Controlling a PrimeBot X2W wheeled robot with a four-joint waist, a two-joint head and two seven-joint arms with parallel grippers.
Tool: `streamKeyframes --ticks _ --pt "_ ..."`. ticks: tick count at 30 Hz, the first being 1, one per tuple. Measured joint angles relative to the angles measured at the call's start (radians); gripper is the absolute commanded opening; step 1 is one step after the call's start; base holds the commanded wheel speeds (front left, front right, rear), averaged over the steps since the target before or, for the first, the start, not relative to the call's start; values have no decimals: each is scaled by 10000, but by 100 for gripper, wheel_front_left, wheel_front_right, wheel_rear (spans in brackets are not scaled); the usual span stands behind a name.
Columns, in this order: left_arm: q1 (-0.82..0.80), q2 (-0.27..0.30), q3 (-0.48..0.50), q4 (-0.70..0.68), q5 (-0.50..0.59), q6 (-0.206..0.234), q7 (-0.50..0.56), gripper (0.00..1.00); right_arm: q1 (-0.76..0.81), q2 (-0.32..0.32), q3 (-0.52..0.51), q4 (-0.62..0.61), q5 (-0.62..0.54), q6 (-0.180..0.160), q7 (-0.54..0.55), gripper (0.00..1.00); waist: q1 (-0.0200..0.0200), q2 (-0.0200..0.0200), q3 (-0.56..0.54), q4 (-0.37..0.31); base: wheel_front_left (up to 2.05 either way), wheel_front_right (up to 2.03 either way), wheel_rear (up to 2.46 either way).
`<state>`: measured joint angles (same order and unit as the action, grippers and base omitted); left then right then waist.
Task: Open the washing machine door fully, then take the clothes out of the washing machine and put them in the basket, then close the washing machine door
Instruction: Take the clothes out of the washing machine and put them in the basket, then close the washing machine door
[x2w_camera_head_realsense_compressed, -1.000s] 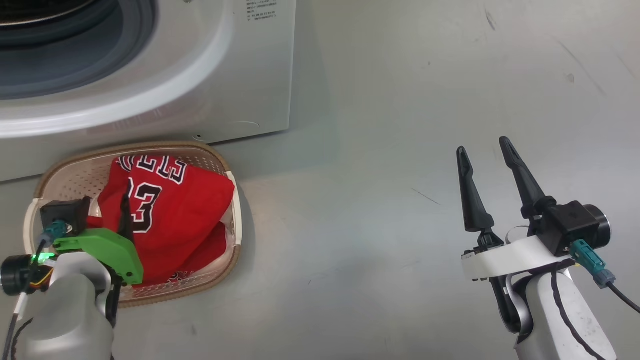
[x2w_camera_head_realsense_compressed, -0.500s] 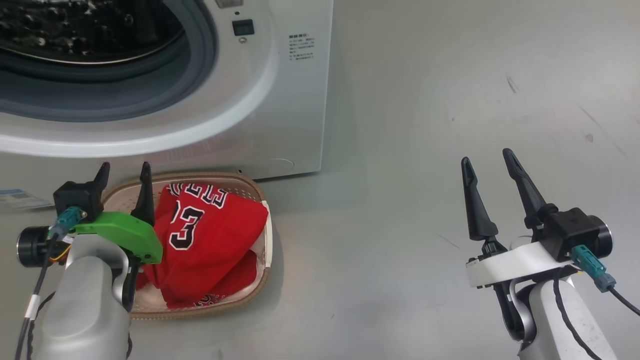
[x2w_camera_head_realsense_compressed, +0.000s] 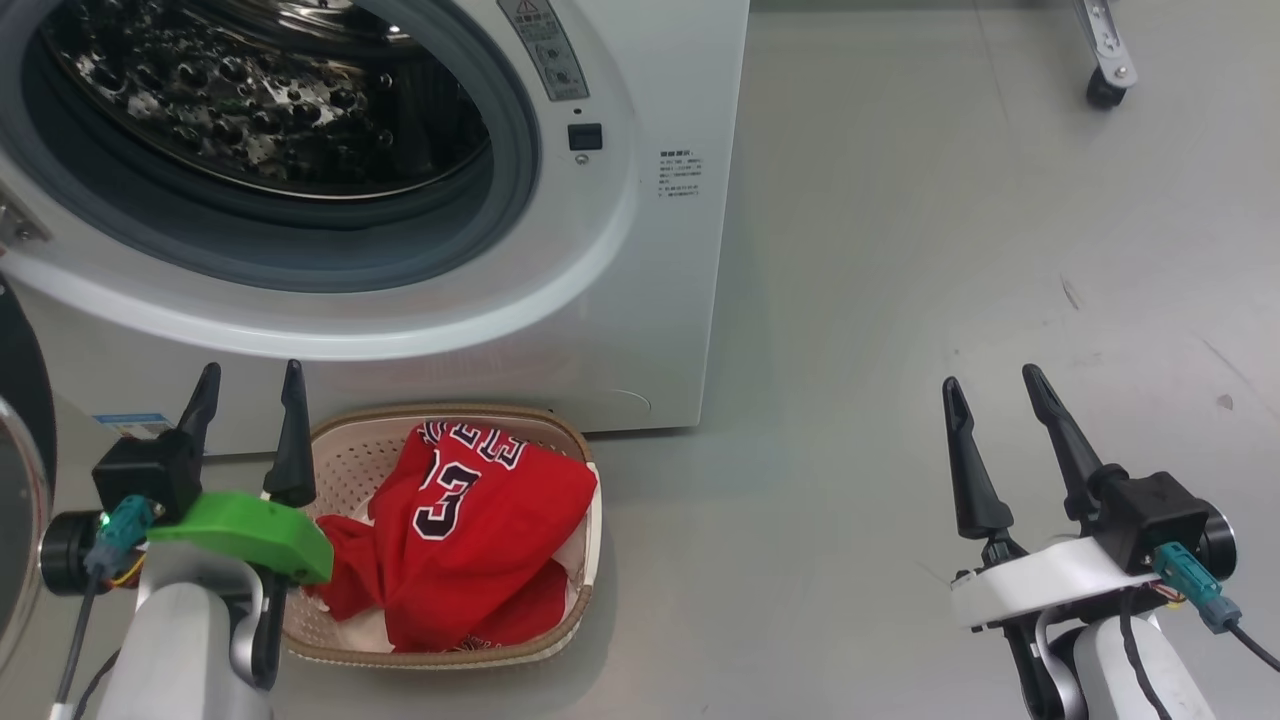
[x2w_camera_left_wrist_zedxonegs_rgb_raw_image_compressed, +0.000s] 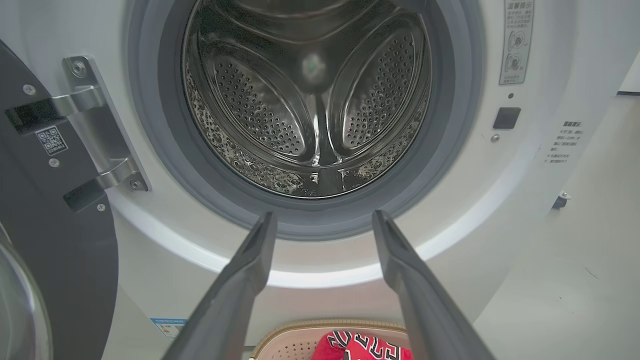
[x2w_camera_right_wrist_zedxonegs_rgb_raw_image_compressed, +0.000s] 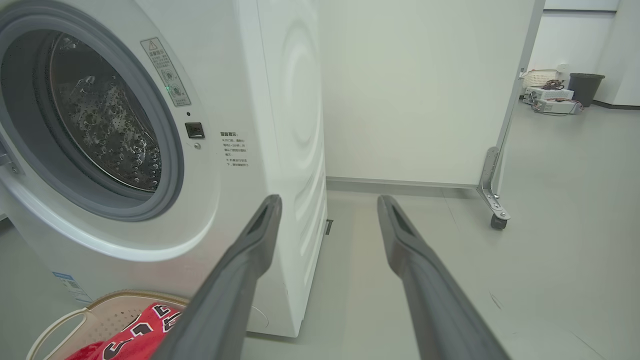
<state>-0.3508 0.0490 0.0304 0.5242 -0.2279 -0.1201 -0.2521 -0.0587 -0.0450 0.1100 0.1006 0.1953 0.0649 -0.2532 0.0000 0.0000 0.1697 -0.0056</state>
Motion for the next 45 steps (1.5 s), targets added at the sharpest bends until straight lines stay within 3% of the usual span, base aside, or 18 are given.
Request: streamKeyframes --ticks 10,20,45 --pt "1518 -75 107 -1572 -362 -8 0 100 473 8 -178 -25 67 48 0 100 0 0 -814 260 0 0 0" --pt "2922 -88 -391 -2366 -449 -10 0 100 913 27 -314 -148 90 54 0 100 0 0 -1207 263 0 0 0" --pt "3621 -86 -696 -3666 -445 -12 0 100 1093 35 -311 -378 159 61 0 100 0 0 -1281 105 0 0 0"
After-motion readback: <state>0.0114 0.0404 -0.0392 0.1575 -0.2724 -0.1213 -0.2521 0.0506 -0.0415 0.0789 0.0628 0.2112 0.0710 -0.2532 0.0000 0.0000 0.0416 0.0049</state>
